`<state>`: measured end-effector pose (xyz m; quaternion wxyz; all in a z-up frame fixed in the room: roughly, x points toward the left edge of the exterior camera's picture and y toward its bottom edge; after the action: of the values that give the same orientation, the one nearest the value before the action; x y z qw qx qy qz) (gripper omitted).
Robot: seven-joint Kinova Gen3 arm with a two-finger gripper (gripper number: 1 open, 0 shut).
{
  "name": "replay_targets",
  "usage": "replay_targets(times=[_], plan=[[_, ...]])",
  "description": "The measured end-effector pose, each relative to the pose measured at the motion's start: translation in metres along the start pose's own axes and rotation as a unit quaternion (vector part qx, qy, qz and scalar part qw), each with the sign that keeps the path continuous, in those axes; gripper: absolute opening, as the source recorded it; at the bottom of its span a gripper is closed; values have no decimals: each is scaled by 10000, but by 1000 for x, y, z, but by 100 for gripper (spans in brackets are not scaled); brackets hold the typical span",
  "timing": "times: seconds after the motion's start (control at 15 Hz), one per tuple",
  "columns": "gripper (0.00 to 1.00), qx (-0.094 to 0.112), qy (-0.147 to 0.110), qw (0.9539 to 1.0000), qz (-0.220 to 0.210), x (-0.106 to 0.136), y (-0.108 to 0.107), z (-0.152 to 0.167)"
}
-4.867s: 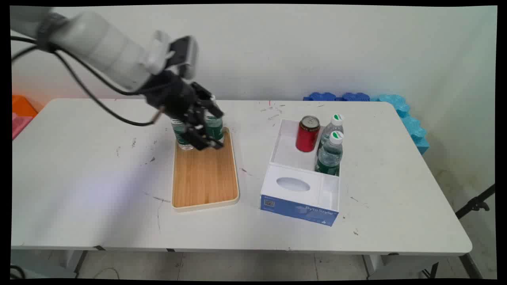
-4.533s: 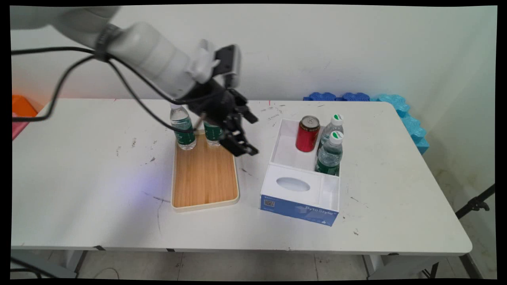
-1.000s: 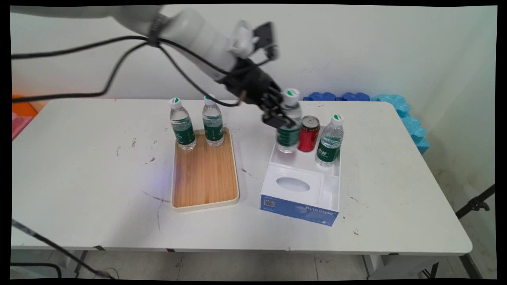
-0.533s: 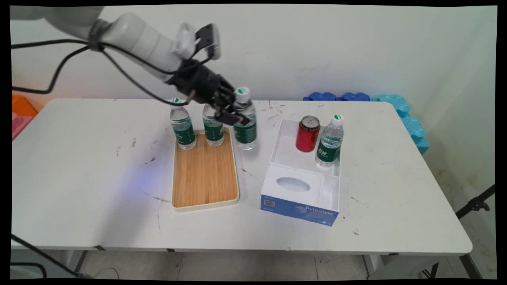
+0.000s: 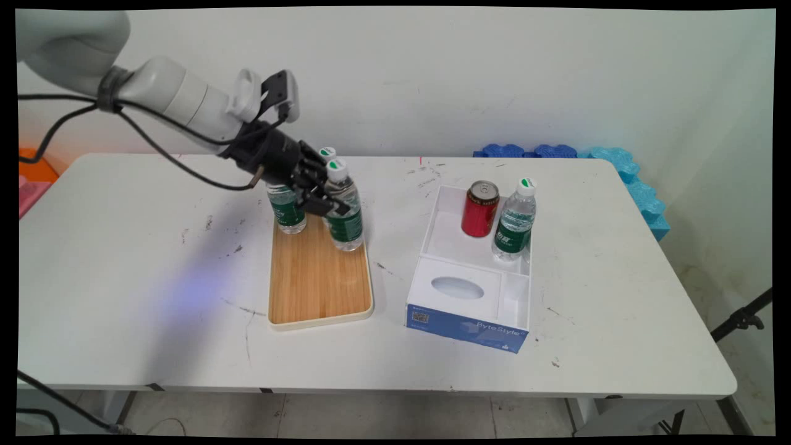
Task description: Place the picked object on the tray
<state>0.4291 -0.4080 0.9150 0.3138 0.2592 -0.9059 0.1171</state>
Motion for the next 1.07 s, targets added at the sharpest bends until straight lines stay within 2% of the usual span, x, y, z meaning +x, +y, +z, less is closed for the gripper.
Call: replay_targets(times=[0.33,0.93,1.0,1.07], plan=[[0,-11,-39,10000,-84,-26,-1,8],[0,-32,-36,9999,-150,-52,0,21],[100,-33,-36,9999,-152,-53,0,21],[100,-32,-34,9999,-155,-56,0,22]])
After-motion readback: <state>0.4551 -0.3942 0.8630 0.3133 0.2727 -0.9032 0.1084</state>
